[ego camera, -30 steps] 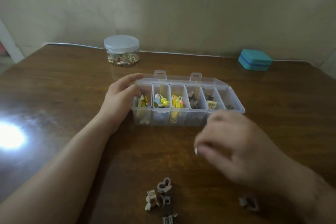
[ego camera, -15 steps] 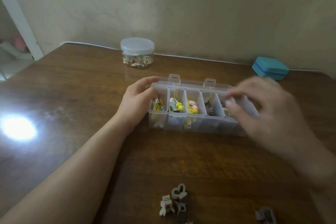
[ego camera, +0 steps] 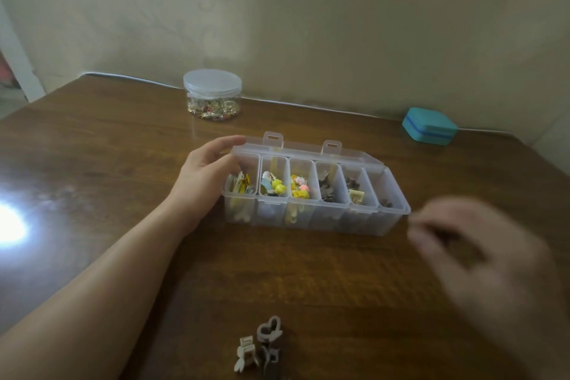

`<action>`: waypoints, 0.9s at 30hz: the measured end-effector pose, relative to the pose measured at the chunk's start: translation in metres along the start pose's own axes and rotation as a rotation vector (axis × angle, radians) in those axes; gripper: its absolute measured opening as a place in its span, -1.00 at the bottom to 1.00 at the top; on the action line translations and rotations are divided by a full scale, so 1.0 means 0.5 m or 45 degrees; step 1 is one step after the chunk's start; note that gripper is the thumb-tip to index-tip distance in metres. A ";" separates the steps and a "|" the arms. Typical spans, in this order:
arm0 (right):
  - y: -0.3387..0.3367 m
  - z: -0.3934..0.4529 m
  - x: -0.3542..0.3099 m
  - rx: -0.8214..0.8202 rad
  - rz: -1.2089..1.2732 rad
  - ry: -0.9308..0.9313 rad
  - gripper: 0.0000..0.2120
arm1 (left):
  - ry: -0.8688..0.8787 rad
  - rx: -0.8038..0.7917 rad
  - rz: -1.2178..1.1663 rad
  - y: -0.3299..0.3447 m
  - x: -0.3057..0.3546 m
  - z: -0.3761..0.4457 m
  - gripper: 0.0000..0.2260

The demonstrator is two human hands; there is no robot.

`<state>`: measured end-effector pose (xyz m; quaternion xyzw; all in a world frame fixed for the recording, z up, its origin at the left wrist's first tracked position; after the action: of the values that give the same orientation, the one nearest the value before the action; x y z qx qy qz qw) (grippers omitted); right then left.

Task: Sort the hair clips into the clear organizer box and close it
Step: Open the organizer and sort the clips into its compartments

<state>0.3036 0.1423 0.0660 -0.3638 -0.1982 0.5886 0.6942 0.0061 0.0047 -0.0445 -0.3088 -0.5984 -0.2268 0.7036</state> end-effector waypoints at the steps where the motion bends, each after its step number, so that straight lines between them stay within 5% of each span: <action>1: 0.000 0.013 -0.036 -0.058 0.038 0.007 -0.92 | -0.008 -0.010 -0.006 0.002 -0.001 0.000 -0.48; 8: 0.163 0.088 0.057 -0.253 0.060 0.354 -0.89 | -0.006 -0.015 -0.010 0.006 0.004 -0.002 -0.46; 13: 0.046 0.077 0.004 0.204 0.105 0.136 -0.85 | 0.007 0.042 0.034 -0.006 0.002 0.004 -0.49; 15: 0.074 0.067 -0.090 -0.022 0.309 -0.133 -0.90 | 0.004 0.044 0.039 -0.007 0.000 0.002 -0.50; 18: 0.172 0.005 -0.246 -0.667 0.585 -0.522 -0.68 | 0.012 0.033 0.059 -0.005 0.002 0.000 -0.50; 20: 0.217 -0.028 -0.288 -0.918 0.578 -0.625 -0.60 | 0.019 0.045 0.062 -0.006 0.004 0.000 -0.49; 27: 0.275 -0.063 -0.309 -1.044 0.486 -0.749 -0.82 | 0.010 0.040 0.071 -0.003 0.004 -0.003 -0.56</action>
<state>0.1978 -0.0087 -0.0327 -0.4543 -0.5281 0.6557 0.2913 0.0064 0.0027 -0.0422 -0.3134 -0.5903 -0.1989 0.7168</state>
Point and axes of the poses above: each hand's wrist, its own z-axis towards the middle knuckle, its own y-axis out of the palm, x = y × z, the point moved 10 cm from there along z, towards the middle knuckle, and after that the axes turned 2 degrees about -x, right-handed, at the moved point
